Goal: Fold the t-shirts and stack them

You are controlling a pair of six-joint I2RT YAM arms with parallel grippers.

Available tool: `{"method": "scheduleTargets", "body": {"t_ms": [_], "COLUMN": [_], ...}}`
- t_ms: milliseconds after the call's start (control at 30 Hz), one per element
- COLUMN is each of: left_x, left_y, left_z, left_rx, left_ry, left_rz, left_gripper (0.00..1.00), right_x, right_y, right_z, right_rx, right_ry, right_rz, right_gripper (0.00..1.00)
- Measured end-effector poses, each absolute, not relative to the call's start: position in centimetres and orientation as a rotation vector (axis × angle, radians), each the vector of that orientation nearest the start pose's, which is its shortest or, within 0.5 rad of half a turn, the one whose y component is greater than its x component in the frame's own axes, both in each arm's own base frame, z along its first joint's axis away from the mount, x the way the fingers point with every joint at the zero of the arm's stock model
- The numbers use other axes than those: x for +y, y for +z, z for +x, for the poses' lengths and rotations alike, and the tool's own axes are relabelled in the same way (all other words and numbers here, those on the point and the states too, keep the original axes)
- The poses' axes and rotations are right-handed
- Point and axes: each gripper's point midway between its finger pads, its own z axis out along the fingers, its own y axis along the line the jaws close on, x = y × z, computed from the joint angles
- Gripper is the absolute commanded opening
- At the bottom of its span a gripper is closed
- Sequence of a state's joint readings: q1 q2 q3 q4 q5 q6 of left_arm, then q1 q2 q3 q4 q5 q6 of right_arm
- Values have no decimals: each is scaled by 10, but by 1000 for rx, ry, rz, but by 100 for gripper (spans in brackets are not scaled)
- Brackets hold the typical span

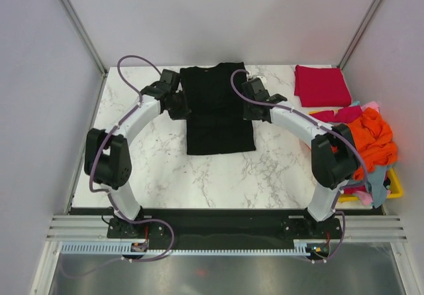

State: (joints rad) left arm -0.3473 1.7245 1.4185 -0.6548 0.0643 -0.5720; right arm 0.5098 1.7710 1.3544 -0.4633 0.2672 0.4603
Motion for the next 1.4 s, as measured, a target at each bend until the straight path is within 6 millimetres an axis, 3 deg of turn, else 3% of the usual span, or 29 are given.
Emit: {"method": "scheduleTargets", "body": {"t_ms": [133,167,233,267,333,367,500,533,600,667,733,767,833,933,1000,1100,1267,1400], "left_x": [-176,-175,-175,-175,-174,-173,-163,-150,-144,-135,-132,-132,-137,-152,-164,-176,-177,-177], "left_y": [116,112,108,106,101,98,84,83,88,100,110,115,125,128,119,94,46,25], "left_z": [413,420,433,441,460,472,505,507,507,499,487,473,451,432,429,428,431,439], "left_rx": [2608,2614,2619,2620,2623,2620,2642,2663,2658,2644,2626,2629,2618,2604,2612,2654,2736,2773], "left_ry": [-429,-429,-441,-445,-463,-469,-483,-464,-452,-422,-414,-410,-417,-447,-457,-455,-418,-398], "left_rz": [-269,-273,-278,-283,-285,-290,-339,-368,-373,-371,-359,-347,-317,-257,-223,-195,-208,-223], "left_gripper": [2,5,19,38,57,61,66,64,62,57,48,43,36,33,32,31,30,30], "right_x": [195,195,197,197,196,195,183,166,159,151,149,150,163,198,224,242,244,250], "right_y": [108,108,104,102,95,92,73,69,73,81,93,98,109,118,110,84,36,35], "right_z": [435,442,458,466,483,491,532,536,536,527,504,489,464,450,445,440,449,473], "right_rx": [2421,2420,2420,2423,2434,2436,2464,2488,2484,2475,2467,2469,2458,2435,2440,2491,2583,2557], "right_ry": [133,136,145,146,146,146,153,137,134,147,172,188,235,330,389,423,390,382], "right_rz": [56,58,65,63,62,65,108,138,146,155,145,132,89,7,-54,-98,-103,-116], "right_gripper": [0,11,46,70,78,79,80,78,77,73,70,59,54,50,48,47,45,45]}}
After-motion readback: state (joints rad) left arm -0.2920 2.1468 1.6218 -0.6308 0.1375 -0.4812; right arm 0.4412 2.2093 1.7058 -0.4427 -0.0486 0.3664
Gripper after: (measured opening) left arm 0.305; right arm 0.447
